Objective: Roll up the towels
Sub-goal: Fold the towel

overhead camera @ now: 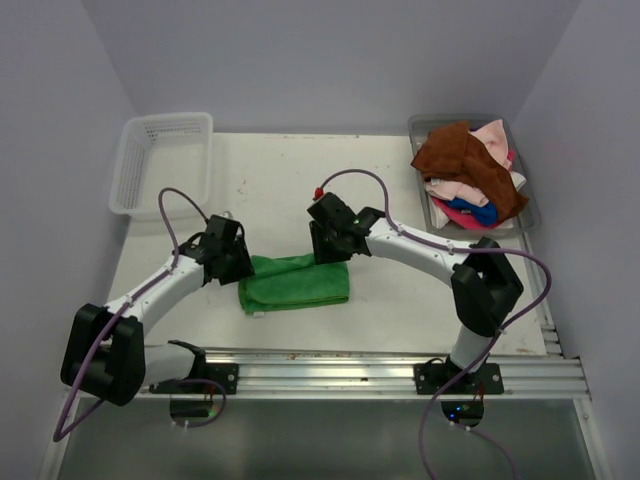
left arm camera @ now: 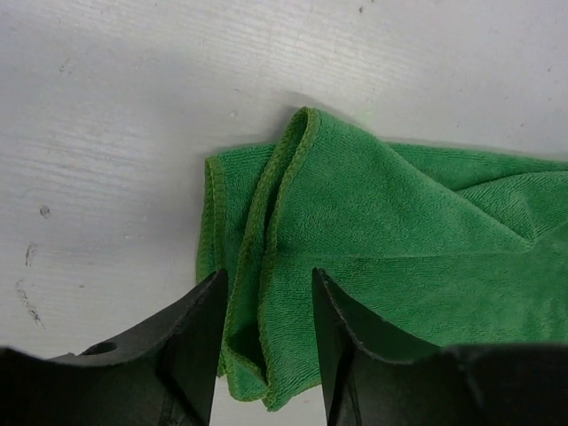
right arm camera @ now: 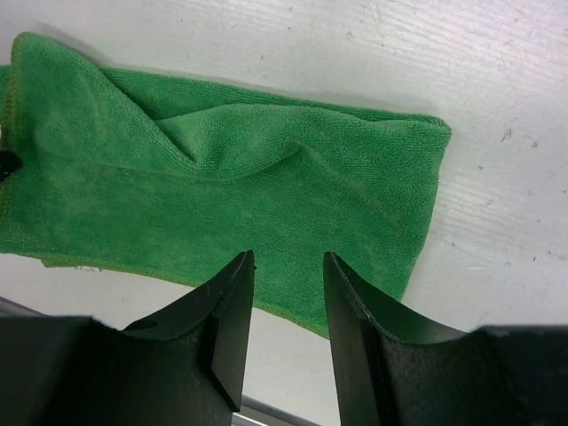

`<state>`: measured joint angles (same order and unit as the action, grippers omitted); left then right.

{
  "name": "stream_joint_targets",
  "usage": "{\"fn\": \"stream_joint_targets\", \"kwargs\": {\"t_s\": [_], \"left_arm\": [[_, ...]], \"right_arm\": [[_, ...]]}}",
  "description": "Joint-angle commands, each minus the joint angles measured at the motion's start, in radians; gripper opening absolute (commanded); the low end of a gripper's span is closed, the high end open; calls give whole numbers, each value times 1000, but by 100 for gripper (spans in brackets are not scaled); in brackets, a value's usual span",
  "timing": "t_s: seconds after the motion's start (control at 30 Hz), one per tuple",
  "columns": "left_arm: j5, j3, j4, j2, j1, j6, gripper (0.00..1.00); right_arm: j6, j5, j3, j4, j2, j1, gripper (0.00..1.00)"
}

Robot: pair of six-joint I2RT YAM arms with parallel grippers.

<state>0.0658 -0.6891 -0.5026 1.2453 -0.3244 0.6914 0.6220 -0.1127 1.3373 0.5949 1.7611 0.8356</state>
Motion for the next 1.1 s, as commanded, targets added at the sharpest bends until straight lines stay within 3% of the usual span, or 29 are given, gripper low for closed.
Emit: {"fn": "stream_joint_targets", "kwargs": {"t_s": [0.0,0.17,0.33,0.37,0.7,0.87,1.0,1.07], "left_arm": [[-44,22,50,8,-4,-6,45],[-43,22,33,28,-4,-4,32],[-34,19,19,5,-4,10,0],[-32,14,13,-6,-2,13,0],[35,52,-105,-227,-4,134,0],[68,143,-87,-273,-5,189,0],[75,135,-88,-228,-2,192,37],[83,119,-82,-228,-4,185,44]], "right_arm": [[13,-19,11,-24,-26,-4,41],[8,-16,42,-17,-11,-4,41],[1,-24,57,-14,-8,-7,42],[1,-25,54,-12,-9,-7,42],[-7,-16,40,-27,-6,-27,41],[-65,45,129,-1,99,-26,39],[-117,84,221,51,193,-20,38],[-122,90,252,57,231,-16,36]]}}
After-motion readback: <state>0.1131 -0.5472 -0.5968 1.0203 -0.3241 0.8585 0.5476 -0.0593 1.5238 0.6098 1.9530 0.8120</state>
